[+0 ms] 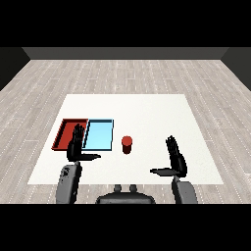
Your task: Pick the red can and put it in the red box
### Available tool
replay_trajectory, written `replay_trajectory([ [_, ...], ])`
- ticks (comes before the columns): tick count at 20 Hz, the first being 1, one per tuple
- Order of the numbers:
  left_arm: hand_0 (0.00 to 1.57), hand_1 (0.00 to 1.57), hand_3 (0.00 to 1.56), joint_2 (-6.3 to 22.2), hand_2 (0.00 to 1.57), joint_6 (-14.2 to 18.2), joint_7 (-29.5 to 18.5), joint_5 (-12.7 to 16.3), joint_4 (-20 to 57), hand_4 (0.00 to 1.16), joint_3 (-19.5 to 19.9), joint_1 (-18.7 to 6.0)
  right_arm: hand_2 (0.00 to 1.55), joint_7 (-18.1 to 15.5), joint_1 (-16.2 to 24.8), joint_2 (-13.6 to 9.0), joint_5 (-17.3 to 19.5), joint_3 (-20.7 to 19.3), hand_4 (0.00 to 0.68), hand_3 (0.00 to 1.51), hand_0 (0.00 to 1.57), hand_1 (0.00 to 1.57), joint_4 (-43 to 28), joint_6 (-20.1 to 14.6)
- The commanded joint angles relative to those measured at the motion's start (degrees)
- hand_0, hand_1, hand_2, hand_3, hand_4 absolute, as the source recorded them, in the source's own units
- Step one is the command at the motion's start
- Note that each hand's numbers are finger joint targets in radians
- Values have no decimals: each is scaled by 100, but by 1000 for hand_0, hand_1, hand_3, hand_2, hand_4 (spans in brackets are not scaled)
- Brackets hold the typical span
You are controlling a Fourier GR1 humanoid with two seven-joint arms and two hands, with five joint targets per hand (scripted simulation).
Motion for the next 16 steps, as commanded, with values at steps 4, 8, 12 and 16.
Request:
replay_trajectory([
  [4,0,0,0,13,0,-102,62,188,-278,0,56,203,0,-456,-285,215,229,530,0,0,0,0,807,-442],
  [8,0,0,0,8,0,-25,-227,27,-100,0,76,206,0,617,-1156,-52,-101,-232,0,0,0,0,633,-199],
  [12,0,0,0,91,0,-137,-255,203,209,0,250,-38,0,333,-1271,219,168,167,0,0,0,0,1219,-446],
  [16,0,0,0,-53,0,-44,-482,129,355,0,166,-78,0,319,-1437,223,81,436,0,0,0,0,1439,-816],
])
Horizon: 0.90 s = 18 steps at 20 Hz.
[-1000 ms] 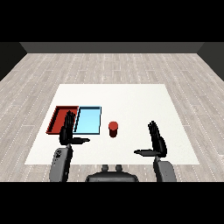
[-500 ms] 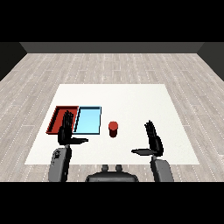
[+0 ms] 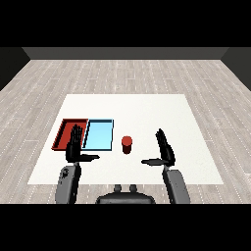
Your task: Pick the red can and put it in the red box
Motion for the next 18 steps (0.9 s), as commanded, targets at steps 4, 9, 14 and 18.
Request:
replay_trajectory([
  [4,0,0,0,96,0,-38,261,155,-104,0,94,-139,0,-359,-754,31,-584,-107,0,0,0,0,1307,40],
  [9,0,0,0,8,0,102,276,-7,-308,0,-30,149,0,-263,-490,32,-830,633,0,0,0,0,1146,-559],
  [14,0,0,0,64,0,14,126,77,48,0,83,-110,0,-594,-1125,32,-1117,763,0,0,0,0,1963,-744],
  [18,0,0,0,-27,0,-16,-332,-76,112,0,-23,313,0,-634,-1290,32,-1418,608,0,0,0,0,2229,-637],
])
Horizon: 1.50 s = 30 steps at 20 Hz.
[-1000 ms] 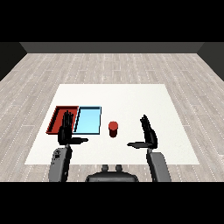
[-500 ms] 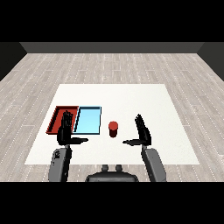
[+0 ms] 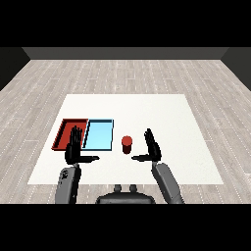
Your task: Pick the red can and put it in the red box
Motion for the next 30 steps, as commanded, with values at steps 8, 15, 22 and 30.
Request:
replay_trajectory([
  [8,0,0,0,168,0,-157,288,263,-490,0,89,186,0,-426,-318,1,-692,551,0,0,0,0,659,-404],
  [15,0,0,0,-12,0,106,187,-12,-204,0,-140,21,0,-714,-695,1,-1149,667,0,0,0,0,1263,-348],
  [22,0,0,0,83,0,-162,265,407,-354,0,33,13,0,-816,-1639,1,-1612,688,0,0,0,0,2135,-493],
  [30,0,0,0,145,0,-113,1,275,105,0,176,-205,0,-910,-1535,1,-1940,1175,0,0,0,0,2183,-948],
])
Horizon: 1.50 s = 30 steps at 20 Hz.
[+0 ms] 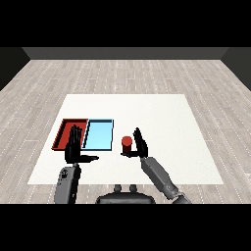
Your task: Pick the red can and put it in the red box
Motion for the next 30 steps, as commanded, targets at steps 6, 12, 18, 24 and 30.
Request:
replay_trajectory([
  [6,0,0,0,57,0,-146,100,177,-124,0,80,76,0,-355,-482,0,-646,385,0,0,0,0,647,-263],
  [12,0,0,0,-48,0,55,-13,-72,-122,0,-18,187,0,-39,-777,0,-859,732,0,0,0,0,393,-668],
  [18,0,0,0,44,0,-22,279,20,-184,0,2,5,0,-462,-744,0,-1109,714,0,0,0,0,756,-376],
  [24,0,0,0,-102,0,-2,58,-6,-166,0,-68,186,0,-861,-1286,0,-2060,1491,0,0,0,0,1390,-692],
  [30,0,0,0,36,0,-105,119,231,-39,0,179,-11,0,-457,-1185,0,-1329,931,0,0,0,0,1387,-263],
])
